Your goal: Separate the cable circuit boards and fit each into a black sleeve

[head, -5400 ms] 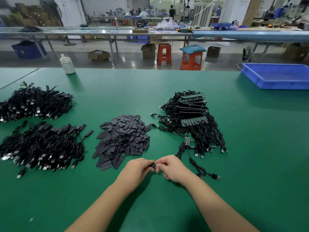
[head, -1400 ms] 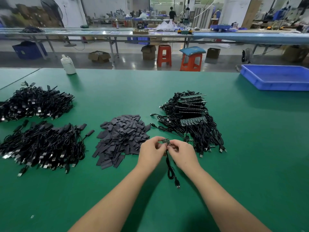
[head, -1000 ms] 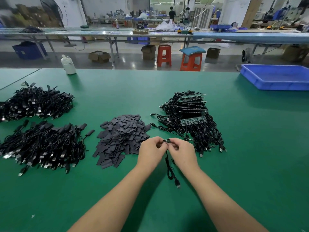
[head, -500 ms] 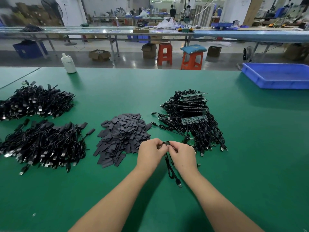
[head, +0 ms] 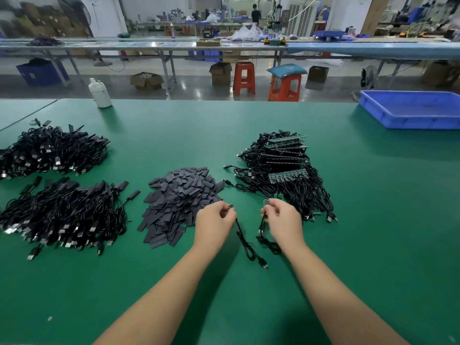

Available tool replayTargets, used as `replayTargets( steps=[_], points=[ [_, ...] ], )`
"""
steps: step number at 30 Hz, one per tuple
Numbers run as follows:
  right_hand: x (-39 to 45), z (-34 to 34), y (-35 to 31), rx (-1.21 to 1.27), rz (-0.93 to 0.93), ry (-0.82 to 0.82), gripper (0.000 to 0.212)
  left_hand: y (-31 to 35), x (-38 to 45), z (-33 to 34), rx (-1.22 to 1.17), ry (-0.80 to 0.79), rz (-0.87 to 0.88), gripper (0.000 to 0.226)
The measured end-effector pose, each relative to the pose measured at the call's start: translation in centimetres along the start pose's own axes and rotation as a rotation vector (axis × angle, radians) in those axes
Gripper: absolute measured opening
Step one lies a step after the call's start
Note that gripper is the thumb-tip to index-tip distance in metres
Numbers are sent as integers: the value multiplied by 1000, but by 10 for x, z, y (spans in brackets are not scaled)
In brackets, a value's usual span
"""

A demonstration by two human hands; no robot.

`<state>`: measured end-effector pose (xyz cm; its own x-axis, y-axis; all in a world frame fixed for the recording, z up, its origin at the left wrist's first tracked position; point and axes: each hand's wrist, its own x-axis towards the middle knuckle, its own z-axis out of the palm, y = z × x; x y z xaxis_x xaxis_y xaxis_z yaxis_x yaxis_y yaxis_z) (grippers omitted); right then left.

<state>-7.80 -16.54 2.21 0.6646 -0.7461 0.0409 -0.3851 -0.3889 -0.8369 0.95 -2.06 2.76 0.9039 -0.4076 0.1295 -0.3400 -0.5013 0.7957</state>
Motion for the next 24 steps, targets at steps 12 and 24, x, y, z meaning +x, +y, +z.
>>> replayTargets(
  steps=[12,24],
  points=[
    [37,-21,13,-109,10,39,51,-7,2,-11,-228,-177,-19,14],
    [-23,28,4,240,80,-578,19,-35,-1,-11,-418,-342,-258,7]
  ],
)
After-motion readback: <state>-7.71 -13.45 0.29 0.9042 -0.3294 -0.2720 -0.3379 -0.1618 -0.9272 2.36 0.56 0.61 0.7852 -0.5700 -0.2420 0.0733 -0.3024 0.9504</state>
